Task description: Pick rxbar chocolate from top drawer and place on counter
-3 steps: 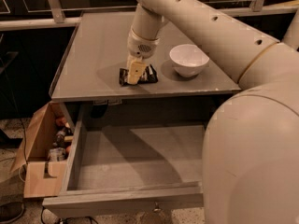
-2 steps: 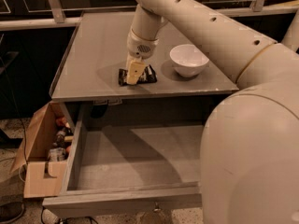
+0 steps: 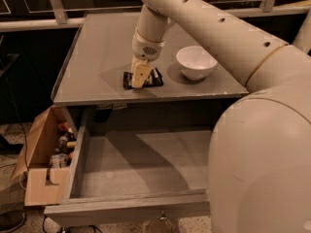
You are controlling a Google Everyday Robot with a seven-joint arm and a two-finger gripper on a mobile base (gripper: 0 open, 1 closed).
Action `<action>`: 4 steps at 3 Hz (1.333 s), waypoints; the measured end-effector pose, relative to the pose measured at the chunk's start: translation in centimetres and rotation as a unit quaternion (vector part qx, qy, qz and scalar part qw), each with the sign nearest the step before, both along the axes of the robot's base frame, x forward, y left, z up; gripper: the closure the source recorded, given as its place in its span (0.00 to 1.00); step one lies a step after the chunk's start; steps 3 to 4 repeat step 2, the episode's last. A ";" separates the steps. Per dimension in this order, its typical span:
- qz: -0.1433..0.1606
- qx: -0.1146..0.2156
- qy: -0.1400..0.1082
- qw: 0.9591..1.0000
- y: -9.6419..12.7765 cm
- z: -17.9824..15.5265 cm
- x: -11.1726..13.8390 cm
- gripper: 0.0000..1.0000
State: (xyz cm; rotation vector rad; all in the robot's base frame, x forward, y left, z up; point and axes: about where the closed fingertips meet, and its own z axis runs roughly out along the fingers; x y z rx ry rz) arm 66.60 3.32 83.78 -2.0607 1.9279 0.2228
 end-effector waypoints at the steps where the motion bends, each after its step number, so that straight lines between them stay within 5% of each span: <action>1: 0.000 0.000 0.000 1.000 0.0 0.0 0.0 0.06; 4: 0.000 0.000 0.000 1.000 0.0 0.0 0.0 0.00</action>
Offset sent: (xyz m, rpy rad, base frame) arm 0.0000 0.0000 0.0000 0.0000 0.0000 0.0000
